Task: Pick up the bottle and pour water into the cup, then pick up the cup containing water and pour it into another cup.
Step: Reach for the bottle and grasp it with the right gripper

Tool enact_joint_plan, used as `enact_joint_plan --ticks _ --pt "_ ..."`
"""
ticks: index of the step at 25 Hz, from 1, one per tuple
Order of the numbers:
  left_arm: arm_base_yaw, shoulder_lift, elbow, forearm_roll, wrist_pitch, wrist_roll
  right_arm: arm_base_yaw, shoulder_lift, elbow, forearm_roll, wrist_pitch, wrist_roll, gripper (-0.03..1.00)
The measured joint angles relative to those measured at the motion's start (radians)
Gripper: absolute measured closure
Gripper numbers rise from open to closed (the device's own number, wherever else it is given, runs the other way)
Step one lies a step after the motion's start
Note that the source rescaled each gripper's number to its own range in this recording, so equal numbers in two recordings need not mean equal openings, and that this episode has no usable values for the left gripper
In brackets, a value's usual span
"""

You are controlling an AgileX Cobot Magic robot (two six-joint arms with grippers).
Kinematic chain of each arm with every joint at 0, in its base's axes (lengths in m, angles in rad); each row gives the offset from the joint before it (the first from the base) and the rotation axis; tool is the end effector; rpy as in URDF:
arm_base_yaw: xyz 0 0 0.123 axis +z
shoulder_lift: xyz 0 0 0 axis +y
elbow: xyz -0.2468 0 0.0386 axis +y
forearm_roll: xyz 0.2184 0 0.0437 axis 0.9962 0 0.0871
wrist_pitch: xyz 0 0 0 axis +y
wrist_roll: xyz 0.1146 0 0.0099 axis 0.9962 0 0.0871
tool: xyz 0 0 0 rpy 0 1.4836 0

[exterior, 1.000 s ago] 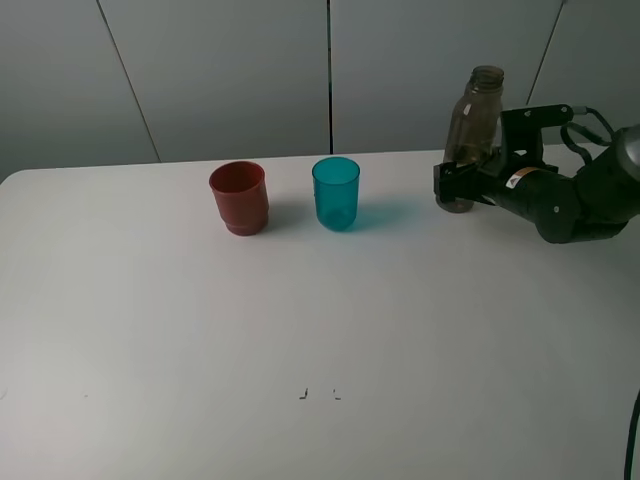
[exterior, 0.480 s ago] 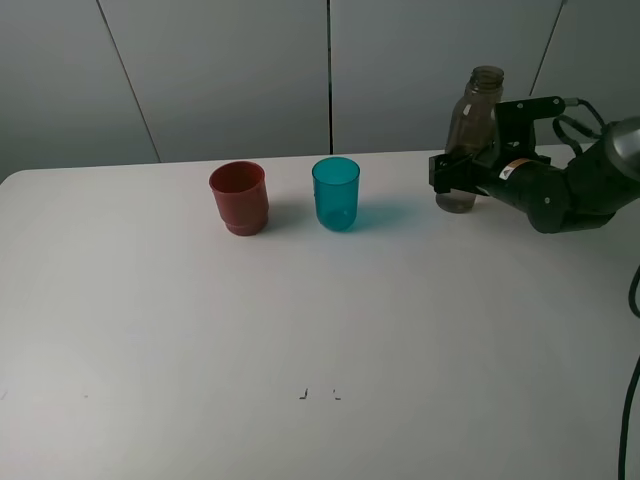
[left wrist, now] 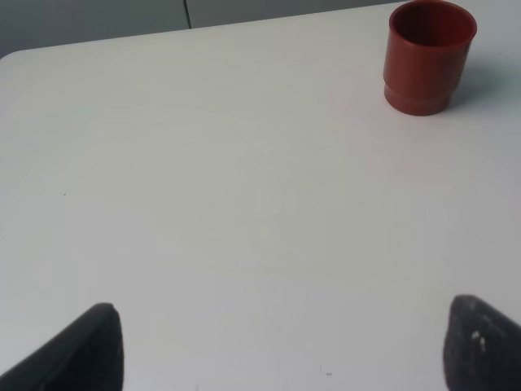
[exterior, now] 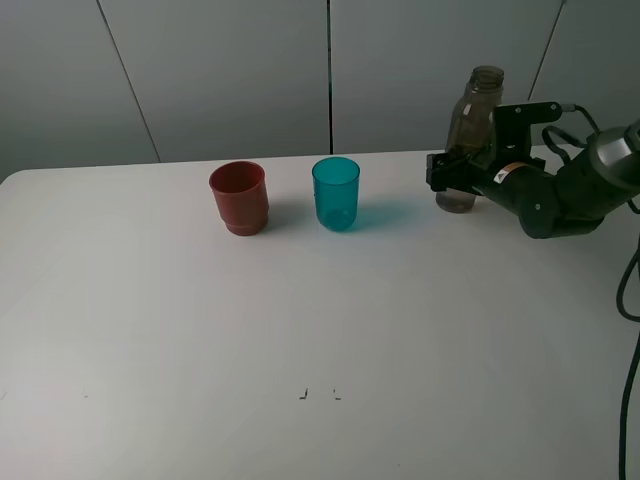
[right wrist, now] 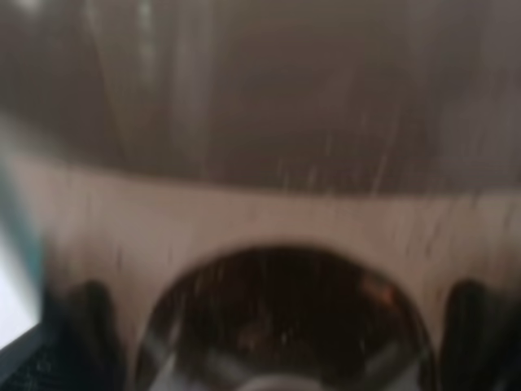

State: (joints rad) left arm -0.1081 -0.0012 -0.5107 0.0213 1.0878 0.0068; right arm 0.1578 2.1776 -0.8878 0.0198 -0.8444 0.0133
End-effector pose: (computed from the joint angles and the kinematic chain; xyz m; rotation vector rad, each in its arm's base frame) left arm 0.0237 -0.0004 0.2523 0.1168 2.0562 -0.0371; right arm 0.3782 0.0585 0.0656 -0.1168 1.9270 0.1089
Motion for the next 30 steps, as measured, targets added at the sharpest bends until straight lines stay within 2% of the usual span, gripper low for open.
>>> enact_joint_plan --ticks 3,19,20,22,23,24,25,30 --pt "0.000 0.000 0.000 0.000 0.000 0.000 0.000 0.000 -0.005 0.023 -0.033 0.000 -0.03" --pt "0.000 0.000 0.000 0.000 0.000 0.000 0.000 0.029 -0.028 0.025 -0.055 0.027 -0.03" --pt "0.000 0.000 0.000 0.000 0.000 0.000 0.000 0.029 -0.028 0.025 -0.056 0.027 0.02" --pt "0.000 0.000 0.000 0.000 0.000 0.000 0.000 0.029 -0.028 0.025 -0.067 0.027 0.24" --pt "0.000 0.000 0.000 0.000 0.000 0.000 0.000 0.029 -0.028 0.025 -0.075 0.027 0.45" --pt "0.000 0.000 0.000 0.000 0.000 0.000 0.000 0.029 -0.029 0.025 -0.079 0.027 0.75" --pt "0.000 0.000 0.000 0.000 0.000 0.000 0.000 0.029 -0.030 0.025 -0.082 0.024 0.97" --pt "0.000 0.000 0.000 0.000 0.000 0.000 0.000 0.029 -0.033 0.022 -0.077 0.024 0.95"
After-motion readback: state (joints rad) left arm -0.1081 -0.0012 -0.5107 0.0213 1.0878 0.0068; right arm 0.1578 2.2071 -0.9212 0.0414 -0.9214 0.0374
